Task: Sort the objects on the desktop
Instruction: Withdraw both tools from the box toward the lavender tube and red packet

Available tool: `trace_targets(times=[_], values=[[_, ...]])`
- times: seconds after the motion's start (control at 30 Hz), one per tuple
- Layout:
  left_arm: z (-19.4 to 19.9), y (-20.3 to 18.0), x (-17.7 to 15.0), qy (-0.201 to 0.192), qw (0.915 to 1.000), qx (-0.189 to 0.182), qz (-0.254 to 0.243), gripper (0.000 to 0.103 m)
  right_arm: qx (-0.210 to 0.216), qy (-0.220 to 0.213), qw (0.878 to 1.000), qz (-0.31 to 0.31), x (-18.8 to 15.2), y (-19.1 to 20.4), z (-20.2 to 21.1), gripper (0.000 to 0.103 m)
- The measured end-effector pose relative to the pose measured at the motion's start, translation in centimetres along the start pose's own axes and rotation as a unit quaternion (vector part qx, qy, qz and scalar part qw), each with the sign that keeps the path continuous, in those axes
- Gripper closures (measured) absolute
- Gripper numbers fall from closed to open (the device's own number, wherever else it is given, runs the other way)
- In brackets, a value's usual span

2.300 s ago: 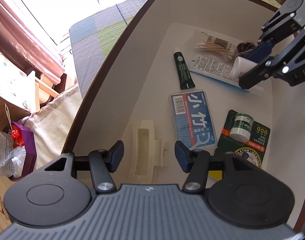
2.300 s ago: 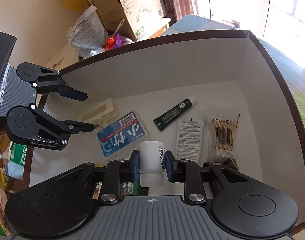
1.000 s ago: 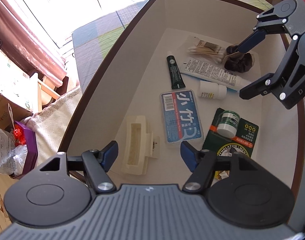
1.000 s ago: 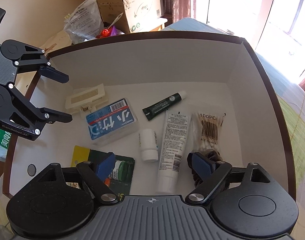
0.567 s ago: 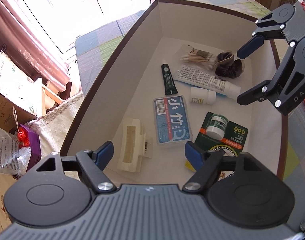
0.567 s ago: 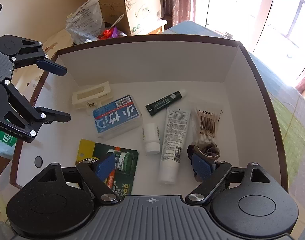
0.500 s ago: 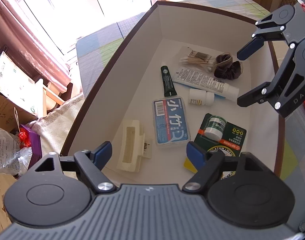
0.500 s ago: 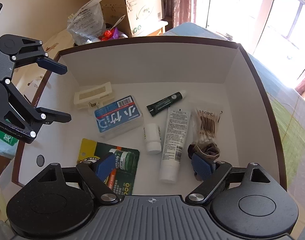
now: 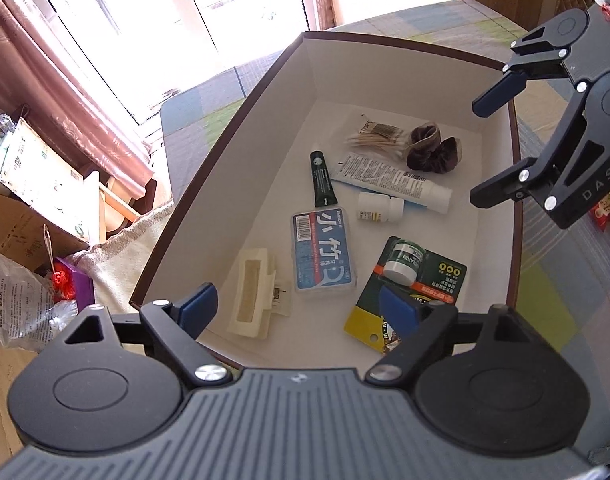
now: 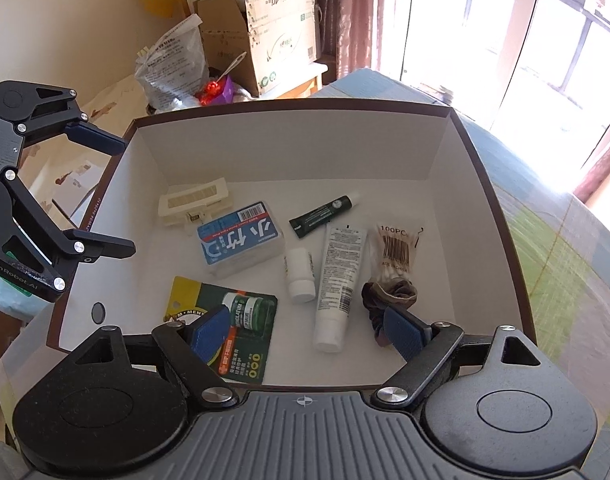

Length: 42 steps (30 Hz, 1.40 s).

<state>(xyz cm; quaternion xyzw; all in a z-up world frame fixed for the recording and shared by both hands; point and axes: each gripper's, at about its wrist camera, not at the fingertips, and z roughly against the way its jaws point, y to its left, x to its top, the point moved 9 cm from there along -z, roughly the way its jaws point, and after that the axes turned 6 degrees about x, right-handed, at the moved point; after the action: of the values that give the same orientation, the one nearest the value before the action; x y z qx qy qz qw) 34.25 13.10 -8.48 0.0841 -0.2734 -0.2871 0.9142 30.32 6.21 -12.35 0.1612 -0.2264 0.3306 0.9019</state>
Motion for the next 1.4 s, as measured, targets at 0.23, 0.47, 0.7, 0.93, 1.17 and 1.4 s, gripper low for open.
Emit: trace_targets(times=[0.23,0.47,0.7,0.93,1.17,1.4], values=[[1.8,-1.2,0.0,-0.008,1.0,0.006,-0.001,0.017,0.001,-0.019,1.0,0.0,-0.8,0.3,2.2,0.014],[3.2,-2.9,-0.4,-0.009,0.9999,0.013,0.003,0.016,0.001,-0.028,1.0,0.004,-2.5,0.5,4.3,0.014],[5.0,-5.2,-0.9,-0.011,0.9997,0.018,0.009,0.016,0.005,-0.042,0.999,0.004,-4.5,0.5,6.7,0.014],[7.0,-7.8,-1.4,-0.015,0.9994,0.021,0.021,0.016,0.013,-0.055,0.998,0.001,-7.0,0.2,9.2,0.014],[8.4,-10.8,-2.1,-0.016,0.9991,0.018,0.036,0.016,0.011,-0.059,0.998,-0.005,-10.5,-0.6,11.5,0.014],[9.1,-14.5,-3.2,-0.017,0.9993,0.014,0.03,0.016,-0.001,-0.053,0.998,-0.026,-15.7,-2.1,13.7,0.014]])
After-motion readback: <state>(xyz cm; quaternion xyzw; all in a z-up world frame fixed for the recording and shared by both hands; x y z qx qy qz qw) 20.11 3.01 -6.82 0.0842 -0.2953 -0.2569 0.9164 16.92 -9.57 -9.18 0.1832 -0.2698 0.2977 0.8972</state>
